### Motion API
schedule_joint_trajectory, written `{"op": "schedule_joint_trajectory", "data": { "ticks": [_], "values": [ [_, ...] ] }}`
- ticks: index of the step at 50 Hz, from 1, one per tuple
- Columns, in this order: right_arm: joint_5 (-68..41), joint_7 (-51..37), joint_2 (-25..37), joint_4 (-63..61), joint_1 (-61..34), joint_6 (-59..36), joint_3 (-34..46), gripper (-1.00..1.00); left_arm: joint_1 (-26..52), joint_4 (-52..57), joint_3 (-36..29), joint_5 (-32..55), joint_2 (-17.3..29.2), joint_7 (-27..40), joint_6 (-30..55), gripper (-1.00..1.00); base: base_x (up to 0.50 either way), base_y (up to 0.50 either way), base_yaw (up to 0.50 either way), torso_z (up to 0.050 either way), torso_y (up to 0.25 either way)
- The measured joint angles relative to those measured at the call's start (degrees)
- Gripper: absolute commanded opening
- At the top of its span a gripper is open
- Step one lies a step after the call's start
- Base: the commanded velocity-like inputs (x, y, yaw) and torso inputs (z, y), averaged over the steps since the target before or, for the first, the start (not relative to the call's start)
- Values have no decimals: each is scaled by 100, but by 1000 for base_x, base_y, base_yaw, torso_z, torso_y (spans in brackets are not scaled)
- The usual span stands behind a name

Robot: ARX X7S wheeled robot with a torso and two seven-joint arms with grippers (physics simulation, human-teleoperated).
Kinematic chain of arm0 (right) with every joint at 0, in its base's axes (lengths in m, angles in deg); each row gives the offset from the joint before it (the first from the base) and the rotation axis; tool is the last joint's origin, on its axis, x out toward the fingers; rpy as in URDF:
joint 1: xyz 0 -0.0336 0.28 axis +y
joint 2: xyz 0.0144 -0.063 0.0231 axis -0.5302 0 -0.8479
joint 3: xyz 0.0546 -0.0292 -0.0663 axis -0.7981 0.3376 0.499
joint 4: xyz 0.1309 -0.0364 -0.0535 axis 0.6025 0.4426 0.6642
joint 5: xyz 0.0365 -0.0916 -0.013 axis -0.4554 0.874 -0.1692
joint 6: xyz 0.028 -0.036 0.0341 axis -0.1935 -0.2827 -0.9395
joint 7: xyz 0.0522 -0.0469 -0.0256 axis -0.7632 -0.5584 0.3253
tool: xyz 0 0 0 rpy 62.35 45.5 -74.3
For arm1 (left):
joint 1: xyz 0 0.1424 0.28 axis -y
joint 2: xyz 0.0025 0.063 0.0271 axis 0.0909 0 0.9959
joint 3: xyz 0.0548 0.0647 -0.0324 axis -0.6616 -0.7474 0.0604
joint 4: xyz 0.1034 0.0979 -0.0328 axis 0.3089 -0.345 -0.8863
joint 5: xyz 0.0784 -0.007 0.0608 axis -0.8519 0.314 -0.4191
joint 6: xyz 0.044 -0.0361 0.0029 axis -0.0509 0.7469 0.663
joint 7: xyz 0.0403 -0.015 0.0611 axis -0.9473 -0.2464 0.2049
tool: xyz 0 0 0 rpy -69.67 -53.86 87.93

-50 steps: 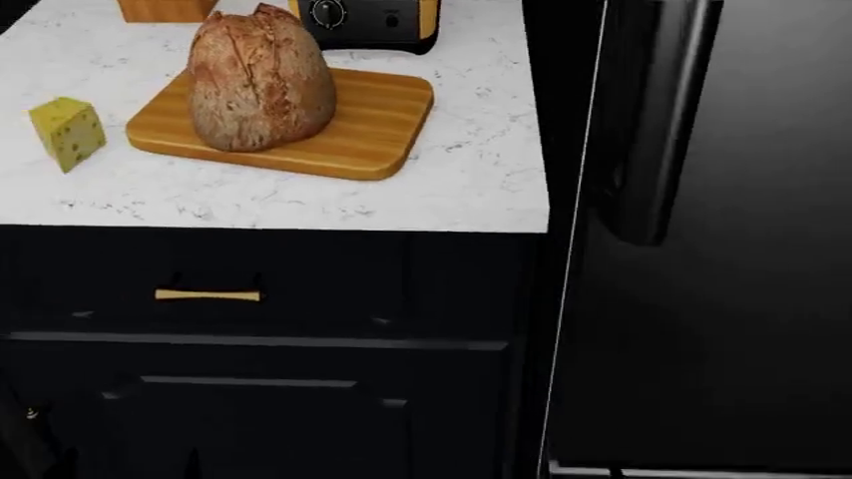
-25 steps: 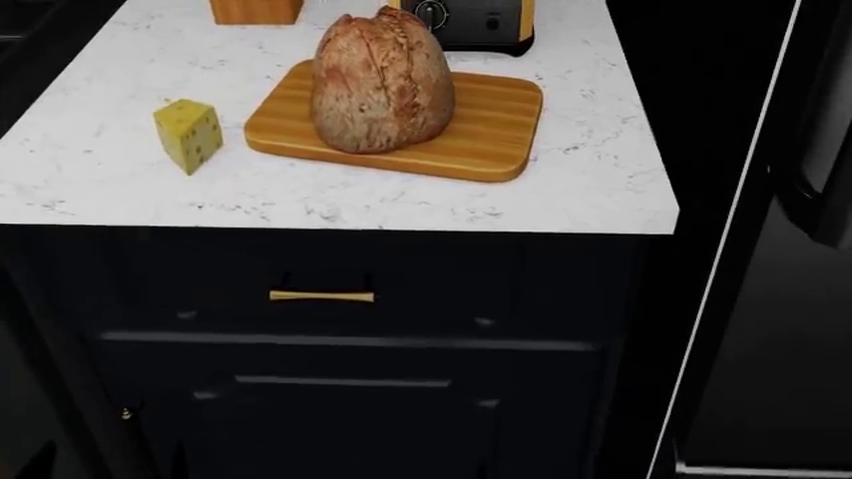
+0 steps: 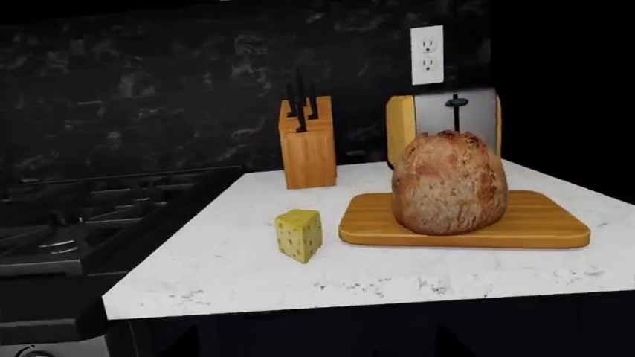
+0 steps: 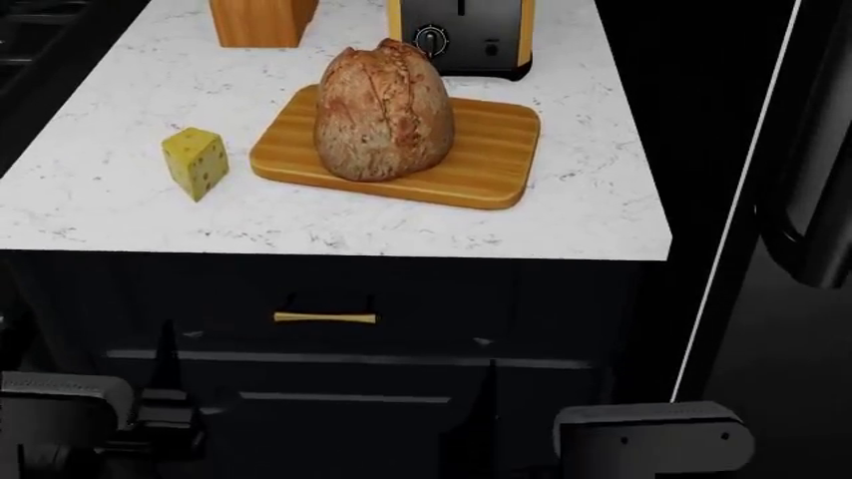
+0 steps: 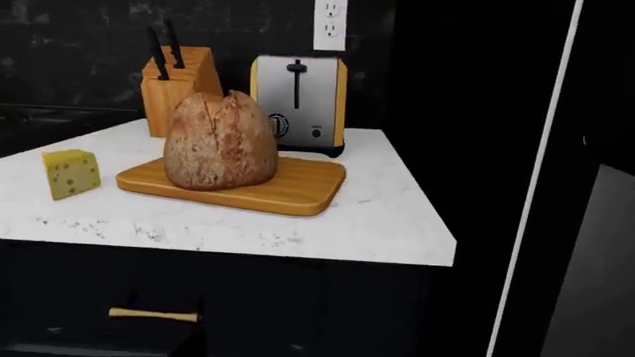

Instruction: Pick up the wedge of cheese and place it on the slice of bread to prepare a simple cheese on bread dish.

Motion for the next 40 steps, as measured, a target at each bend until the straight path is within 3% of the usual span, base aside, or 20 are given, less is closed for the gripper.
{"op": "schedule_joint_trajectory", "data": {
  "ticks": [7, 15, 20, 40],
  "values": [
    [-371, 20, 98, -626, -913, -1285, -193, 100, 1124, 412, -78, 65, 0, 16, 1283, 100, 0, 0, 0, 50, 0],
    [-526, 70, 184, -720, -1467, -1754, -296, 100, 1739, 287, -152, 35, 19, 61, 1438, 100, 0, 0, 0, 48, 0],
    [-546, 70, 224, -754, -1704, -1949, -207, 100, 1952, 184, -202, -181, 49, 303, 1446, 100, 13, 36, 0, 0, 0],
    [-639, 201, 295, -578, -2000, -1977, 82, 100, 2119, 271, -381, -524, 147, 716, 1386, 100, 163, 367, 0, 0, 0]
  ]
}}
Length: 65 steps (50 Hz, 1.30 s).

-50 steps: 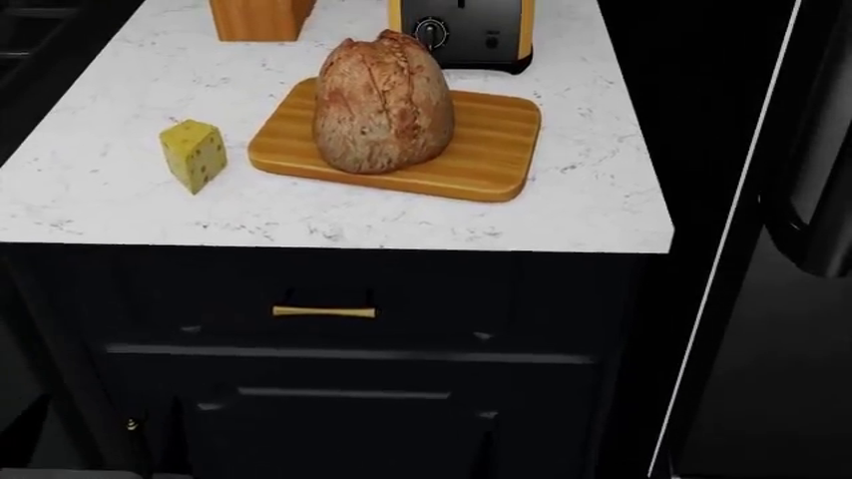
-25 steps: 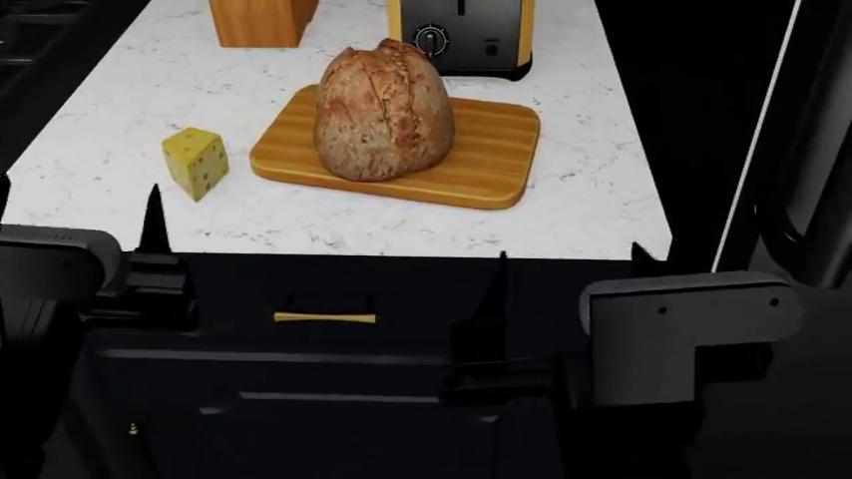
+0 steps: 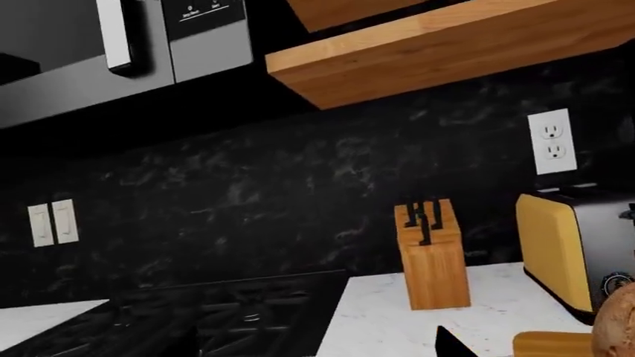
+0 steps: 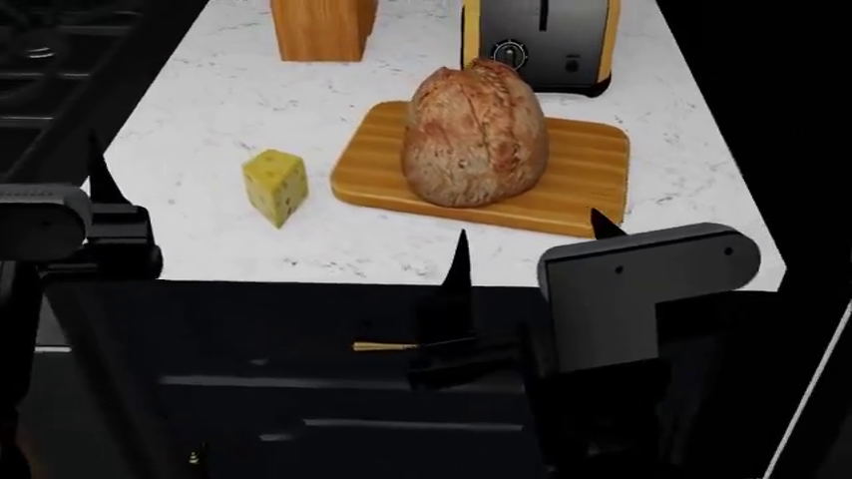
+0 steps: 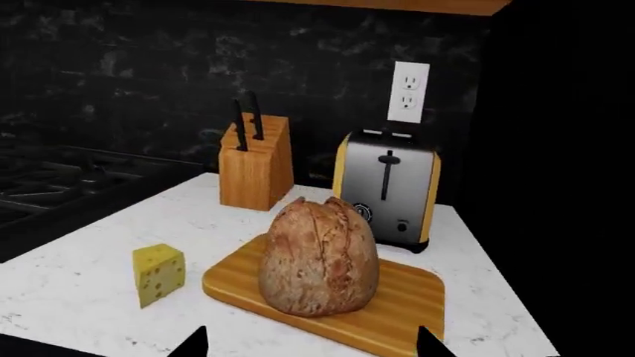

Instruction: Pick up the wedge of cheese and place it on the slice of bread to prepare a simple cheese on bread dish.

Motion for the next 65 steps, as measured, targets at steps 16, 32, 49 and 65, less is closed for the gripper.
{"op": "schedule_joint_trajectory", "data": {
  "ticks": [16, 32, 49, 65],
  "values": [
    [-64, 23, 35, 32, -34, 62, 73, 100, 5, 9, -36, -18, 45, 108, -62, 100, 197, 210, 0, 0, 0],
    [-101, -14, 63, 13, -79, 57, 134, 100, 13, 20, -67, 10, 79, 168, -75, 100, 234, 190, 0, 0, 0],
    [-161, -50, 75, 29, -79, 108, 134, 100, 11, 39, -84, 40, 115, 230, -90, 100, 246, 141, 0, 0, 0],
    [-204, -91, 104, 27, -45, 166, 124, 100, 16, 44, -103, 63, 141, 297, -94, 100, 268, 39, 0, 0, 1]
  ]
}}
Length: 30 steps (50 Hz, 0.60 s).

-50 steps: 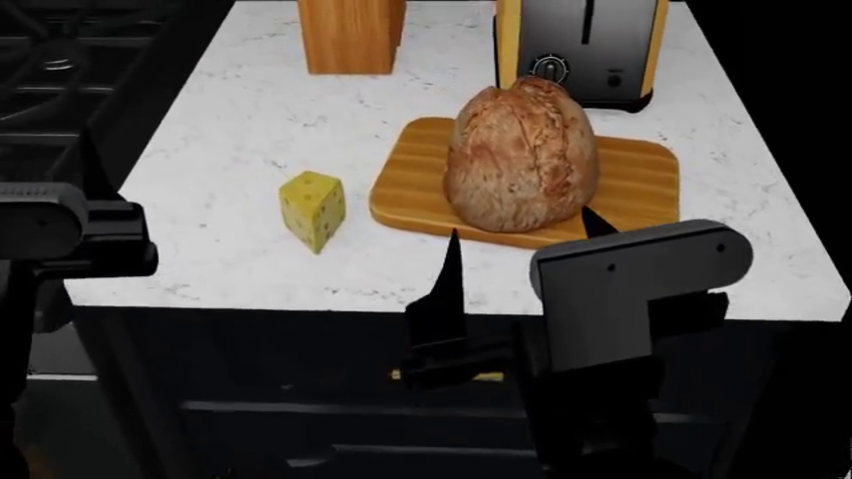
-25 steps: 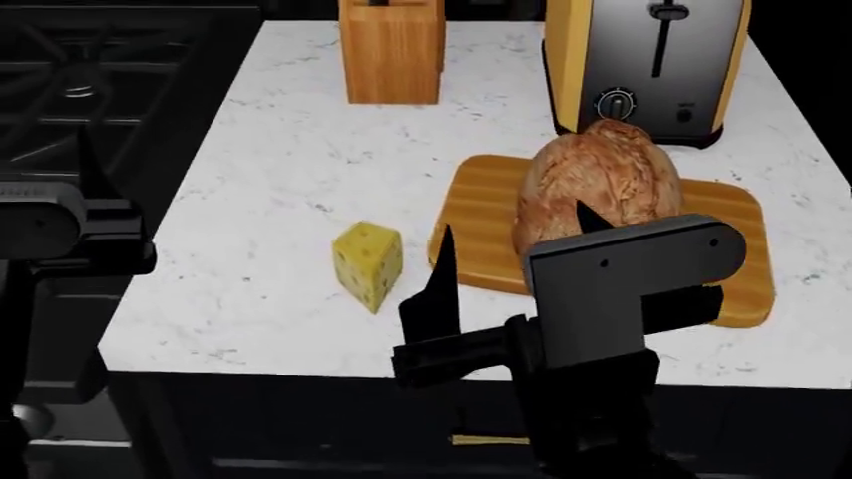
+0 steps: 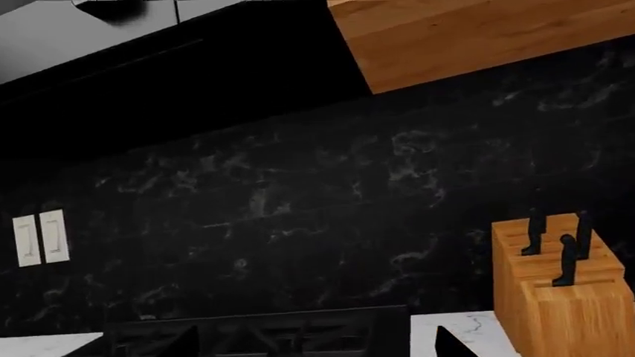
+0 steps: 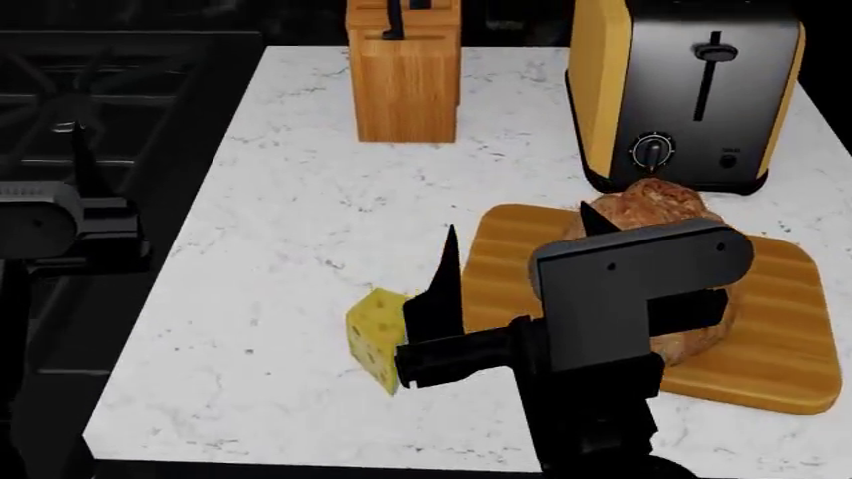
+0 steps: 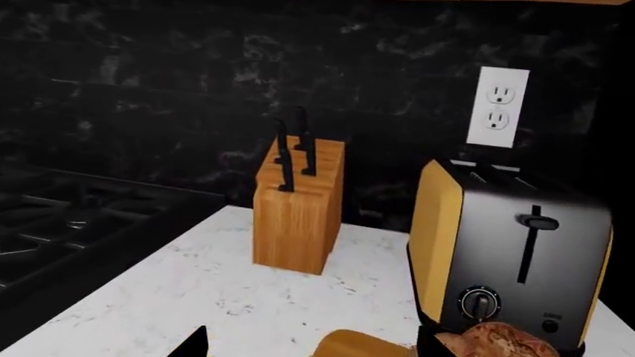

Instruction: Pick up the wedge of cheese and place it on the slice of bread to prepare a simple cheese on bread dish.

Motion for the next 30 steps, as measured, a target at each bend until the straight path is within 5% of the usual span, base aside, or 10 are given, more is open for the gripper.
{"op": "schedule_joint_trajectory", "data": {
  "ticks": [30],
  "values": [
    [-65, -78, 18, 9, -19, 6, 124, 100, 7, 13, -34, 68, 47, 81, -7, 100, 259, 32, 0, 0, 0]
  ]
}}
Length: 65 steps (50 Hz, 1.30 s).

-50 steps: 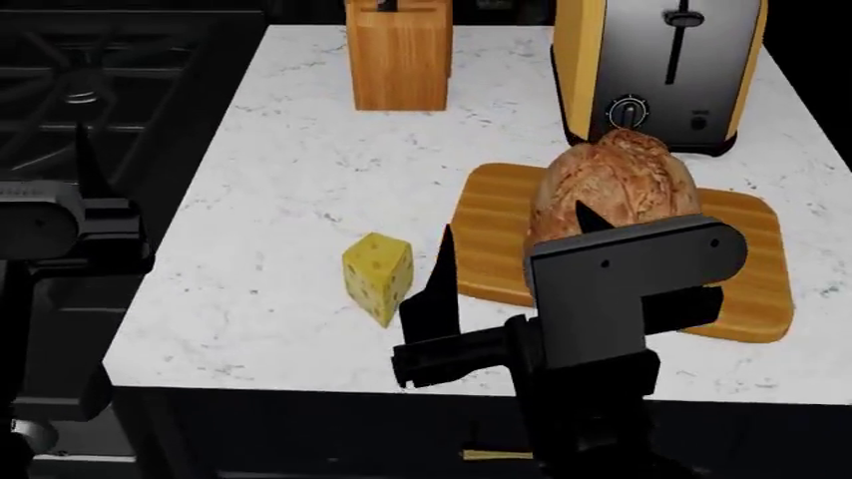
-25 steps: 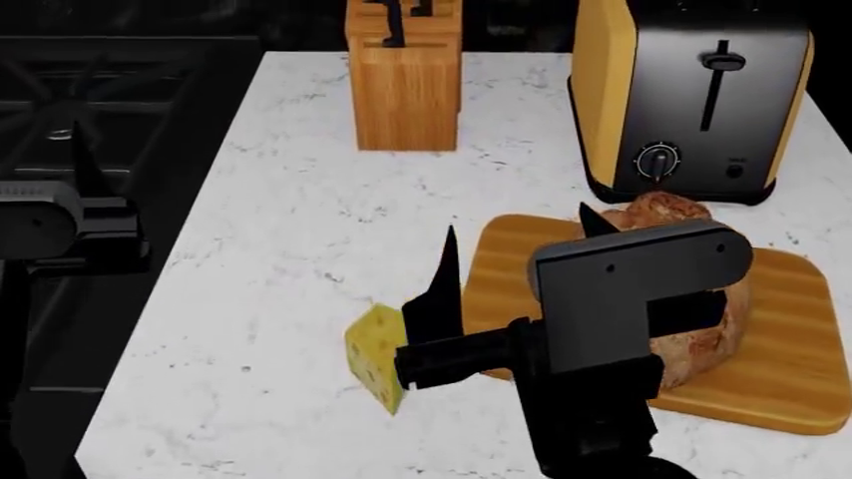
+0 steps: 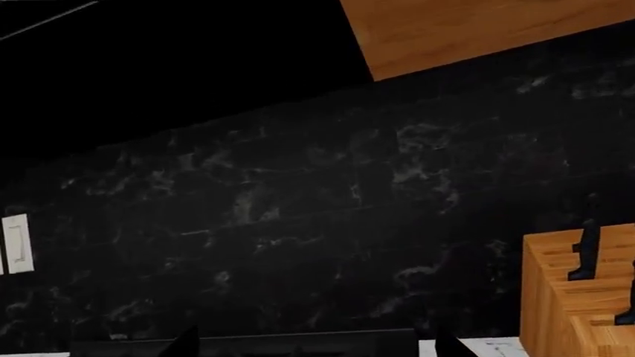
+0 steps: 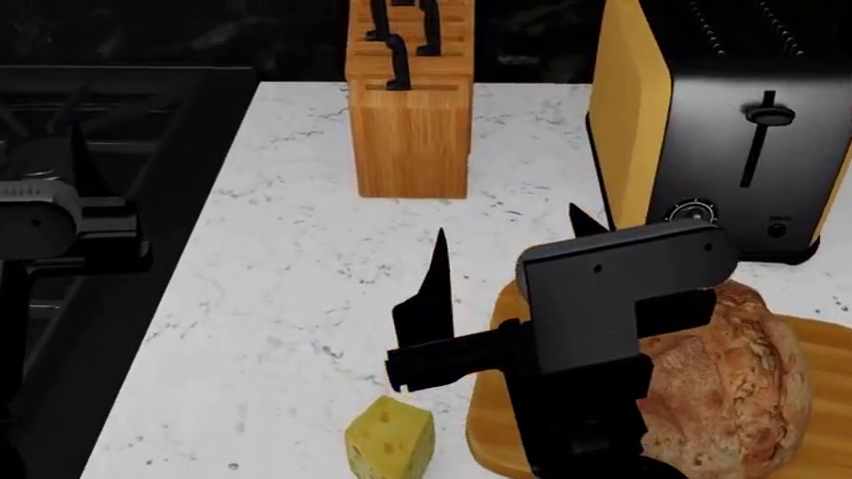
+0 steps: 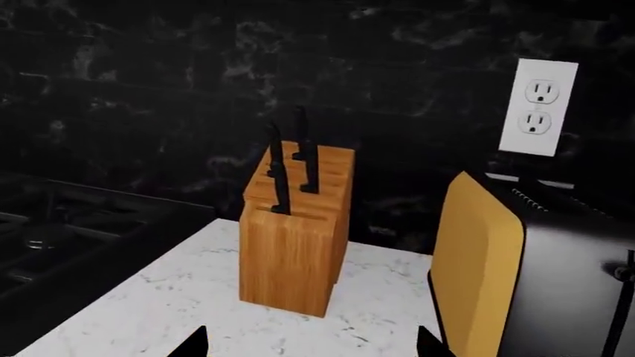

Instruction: Pick up the wedge of cheese and place it on the slice of bread to prepare a simple cheese on bread dish.

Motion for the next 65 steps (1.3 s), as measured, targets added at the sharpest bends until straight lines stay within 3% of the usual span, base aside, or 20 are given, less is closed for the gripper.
{"op": "schedule_joint_trajectory", "data": {
  "ticks": [11, 21, 26, 33, 41, 50, 57, 65],
  "values": [
    [-293, -126, -119, -299, 10, -439, -183, 100, 2, 8, -15, 26, 16, 28, 3, 100, 0, 0, 0, 0, 0],
    [-1032, -401, -447, -1160, -84, -1963, -600, 100, 9, 9, -25, 56, 33, 42, -12, 100, 0, 0, 0, 0, 0],
    [-1844, -878, -584, -1461, -141, -2735, -940, 100, 15, 8, -31, 72, 41, 49, -17, 100, 0, 0, 0, 0, 0],
    [-3678, -2246, -537, -1473, -160, -3321, -1341, 100, 24, 30, -45, 90, 51, 60, 2, 100, 0, 0, 0, 0, 0],
    [-5789, -4035, -355, -1173, -193, -3495, -1456, 100, 23, 53, -56, 120, 62, 66, 12, 100, 0, 0, 0, 0, 0],
    [-7218, -5333, -138, -896, -218, -3417, -1271, 100, 6, 78, -56, 152, 83, 78, -6, 100, 0, 0, 0, 0, 0],
    [-7736, -5780, -24, -773, -199, -3330, -1144, 100, 5, 83, -55, 170, 99, 93, -14, 100, 0, 0, 0, 0, 0],
    [-7689, -5640, 19, -683, -91, -3286, -1102, 100, 9, 77, -60, 187, 115, 111, -13, 100, 0, 0, 0, 0, 0]
  ]
}}
